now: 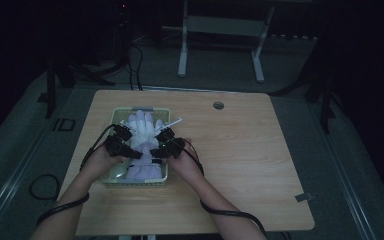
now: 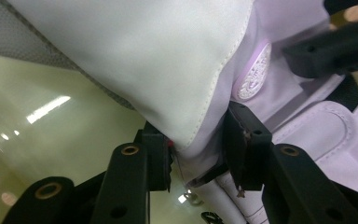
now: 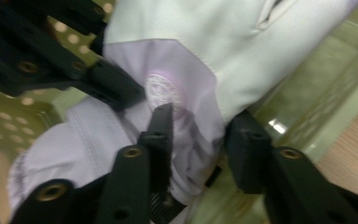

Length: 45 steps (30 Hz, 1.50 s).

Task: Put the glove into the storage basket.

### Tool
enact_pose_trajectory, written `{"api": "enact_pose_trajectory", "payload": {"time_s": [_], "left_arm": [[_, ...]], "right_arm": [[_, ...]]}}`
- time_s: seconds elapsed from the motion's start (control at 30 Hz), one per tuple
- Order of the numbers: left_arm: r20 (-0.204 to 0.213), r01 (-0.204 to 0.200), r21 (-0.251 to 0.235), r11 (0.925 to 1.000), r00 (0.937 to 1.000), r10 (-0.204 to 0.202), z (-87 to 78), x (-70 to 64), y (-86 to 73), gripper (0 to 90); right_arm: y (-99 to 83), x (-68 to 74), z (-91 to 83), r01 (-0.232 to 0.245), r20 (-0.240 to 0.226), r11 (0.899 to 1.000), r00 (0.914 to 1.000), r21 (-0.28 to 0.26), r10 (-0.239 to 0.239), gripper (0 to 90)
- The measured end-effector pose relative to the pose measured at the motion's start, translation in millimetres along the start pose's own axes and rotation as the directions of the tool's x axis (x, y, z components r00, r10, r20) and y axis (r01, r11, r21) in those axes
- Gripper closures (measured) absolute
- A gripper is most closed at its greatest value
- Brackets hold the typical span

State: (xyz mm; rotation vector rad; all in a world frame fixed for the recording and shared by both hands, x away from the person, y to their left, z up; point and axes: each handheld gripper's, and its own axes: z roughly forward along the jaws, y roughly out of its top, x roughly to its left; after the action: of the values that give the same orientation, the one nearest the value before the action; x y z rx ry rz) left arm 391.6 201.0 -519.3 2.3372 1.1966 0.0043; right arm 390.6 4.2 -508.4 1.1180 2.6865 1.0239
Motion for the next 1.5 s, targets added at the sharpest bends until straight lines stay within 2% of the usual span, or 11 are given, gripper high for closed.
{"api": "enact_pose_trajectory", "payload": {"time_s": [0.27, 0.37, 0.47, 0.63, 0.83, 0.93, 0.97, 1.0, 1.03, 1.13, 1.5], "left_arm": [[-0.054, 0.02, 0.018, 0.9996, 0.9984, -0.019, 6.9, -4.9, 5.8, 57.6], [-0.077, 0.029, 0.014, 0.9995, 0.9966, -0.028, 7.9, -5.7, 7.7, 53.6], [-0.107, 0.025, 0.019, 0.9995, 0.994, -0.023, 7.9, -6.1, 9.2, 45.0], [-0.207, 0.001, -0.026, 0.9997, 0.9784, -0.006, 7.5, -11.2, 9.3, 20.5], [-0.229, -0.024, -0.117, 0.9929, 0.9735, -0.004, -3.7, -11.7, 5.1, 6.7], [-0.19, -0.013, -0.189, 0.9818, 0.9815, -0.024, -12.0, -10.7, 1.2, 1.5], [-0.168, 0.004, -0.284, 0.9589, 0.9843, -0.054, -24.2, -12.9, -3.3, 1.5], [-0.168, 0.004, -0.284, 0.9589, 0.9843, -0.054, -24.2, -12.9, -3.3, 1.5], [-0.166, -0.001, -0.339, 0.941, 0.9843, -0.059, -31.9, -18.1, -5.8, 1.5], [-0.15, -0.019, -0.377, 0.9261, 0.9879, -0.041, -39.9, -28.5, -8.7, 1.4], [-0.061, -0.088, -0.392, 0.9159, 0.9957, 0.07, -35.6, -66.2, -7.6, 0.0]], "right_arm": [[-1.0, -3.7, 0.4, 0.03, -0.025, 0.999, 0.9992, -0.027, -0.031, 44.1], [-0.5, -3.3, 0.3, 0.055, -0.055, 0.998, 0.9969, -0.03, -0.056, 29.6], [-0.4, -0.3, -1.3, 0.131, 0.002, 0.987, 0.9913, -0.088, -0.132, 13.5], [4.3, -4.0, -17.3, 0.14, -0.025, 0.978, 0.989, -0.157, -0.146, 15.2], [4.4, -10.1, -33.6, 0.151, -0.035, 0.97, 0.9865, -0.193, -0.16, 15.1], [2.8, -13.1, -37.0, 0.151, -0.042, 0.968, 0.9859, -0.198, -0.162, 14.9], [-0.7, -17.1, -40.1, 0.146, -0.052, 0.969, 0.9859, -0.2, -0.159, 14.7], [-2.4, -18.4, -41.1, 0.144, -0.06, 0.969, 0.9855, -0.2, -0.158, 14.5], [-3.6, -19.6, -41.8, 0.146, -0.062, 0.969, 0.985, -0.199, -0.161, 14.4], [-8.9, -23.8, -46.1, 0.141, -0.057, 0.97, 0.9862, -0.2, -0.155, 14.4], [-25.6, -36.3, -61.8, 0.124, -0.073, 0.971, 0.9872, -0.207, -0.142, 14.4]]}}
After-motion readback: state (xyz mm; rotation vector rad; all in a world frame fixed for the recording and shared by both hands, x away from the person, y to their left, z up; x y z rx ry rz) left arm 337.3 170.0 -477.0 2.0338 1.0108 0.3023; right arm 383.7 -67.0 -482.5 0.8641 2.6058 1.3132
